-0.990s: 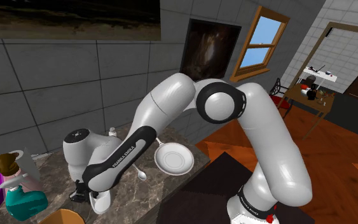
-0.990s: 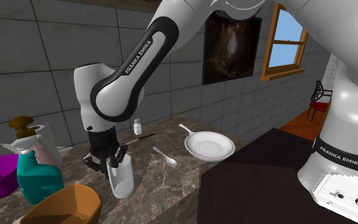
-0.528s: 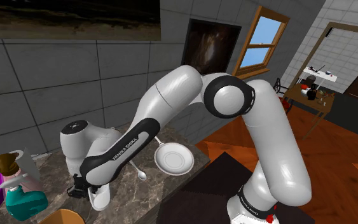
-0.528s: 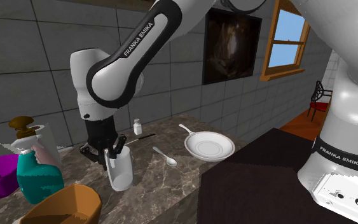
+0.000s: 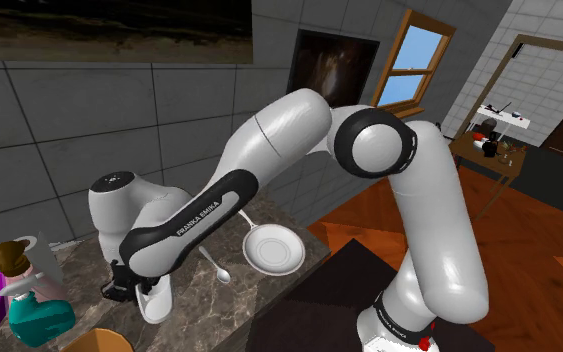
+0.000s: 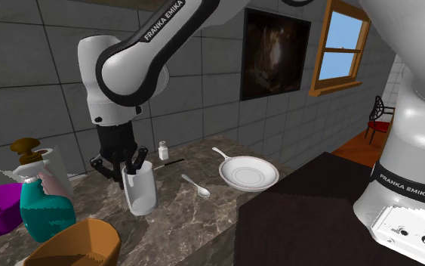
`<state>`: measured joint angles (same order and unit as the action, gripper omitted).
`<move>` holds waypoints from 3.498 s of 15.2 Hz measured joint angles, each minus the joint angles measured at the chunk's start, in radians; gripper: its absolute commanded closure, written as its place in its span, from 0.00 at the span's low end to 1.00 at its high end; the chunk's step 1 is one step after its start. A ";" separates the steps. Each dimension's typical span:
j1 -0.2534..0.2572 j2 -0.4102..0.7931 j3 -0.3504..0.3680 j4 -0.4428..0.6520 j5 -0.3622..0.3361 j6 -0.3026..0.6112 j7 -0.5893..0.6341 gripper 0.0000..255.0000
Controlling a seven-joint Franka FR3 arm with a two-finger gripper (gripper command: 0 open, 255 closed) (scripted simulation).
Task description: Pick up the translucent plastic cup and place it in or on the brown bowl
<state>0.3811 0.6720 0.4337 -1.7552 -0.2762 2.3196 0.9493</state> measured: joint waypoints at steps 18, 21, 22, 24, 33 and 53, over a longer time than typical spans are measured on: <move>0.015 -0.090 0.048 0.095 0.049 -0.180 0.010 1.00; 0.078 -0.036 0.048 0.209 0.035 -0.239 0.054 1.00; 0.098 -0.020 0.048 0.242 0.031 -0.256 0.069 1.00; 0.143 0.017 0.047 0.324 0.022 -0.299 0.097 1.00; 0.312 0.217 0.025 0.678 -0.016 -0.445 0.163 1.00; 0.321 0.331 -0.004 0.632 -0.047 -0.287 0.172 1.00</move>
<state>0.7017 1.0029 0.4300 -1.1234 -0.3234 2.0323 1.1209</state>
